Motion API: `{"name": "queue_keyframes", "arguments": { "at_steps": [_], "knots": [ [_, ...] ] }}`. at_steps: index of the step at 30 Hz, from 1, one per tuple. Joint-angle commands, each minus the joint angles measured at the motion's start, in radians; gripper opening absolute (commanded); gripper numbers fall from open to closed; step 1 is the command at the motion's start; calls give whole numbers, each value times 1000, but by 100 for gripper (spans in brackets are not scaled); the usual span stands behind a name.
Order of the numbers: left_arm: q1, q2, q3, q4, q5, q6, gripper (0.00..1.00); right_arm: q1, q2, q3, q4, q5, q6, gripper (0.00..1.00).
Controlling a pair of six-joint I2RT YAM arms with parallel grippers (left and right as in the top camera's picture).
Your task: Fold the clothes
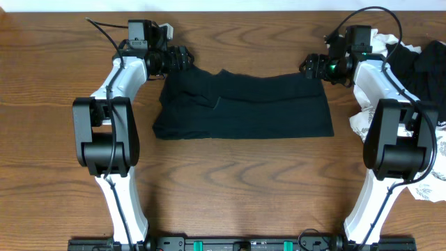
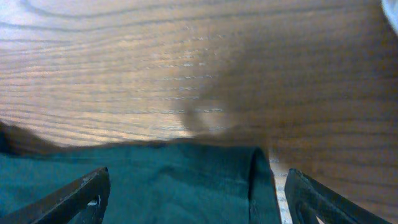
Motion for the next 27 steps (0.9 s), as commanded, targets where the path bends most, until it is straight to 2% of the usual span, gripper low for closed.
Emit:
{"name": "queue_keyframes", "arguments": {
  "at_steps": [1,5,19,20,22,24,26,27],
  "knots": [
    [6,29,18,6,-22,10,81,22,32,23,6,-7,-10,89],
    [6,29,18,12,-93,14,81,21,32,23,21,-7,-10,88],
    [6,99,18,18,-91,16,81,27,32,23,61,-7,-10,88],
    [6,99,17,21,-87,16,79,27,32,23,65,-7,-10,88],
    [6,99,18,25,-87,16,68,27,32,23,73,-7,-10,88],
    [6,99,18,29,-87,17,51,28,32,23,78,-7,-5,88],
    [6,99,18,32,-87,16,29,28,32,23,78,-7,-2,87],
    [6,99,18,32,-87,16,22,29,32,23,77,-7,-2,87]
  ]
}}
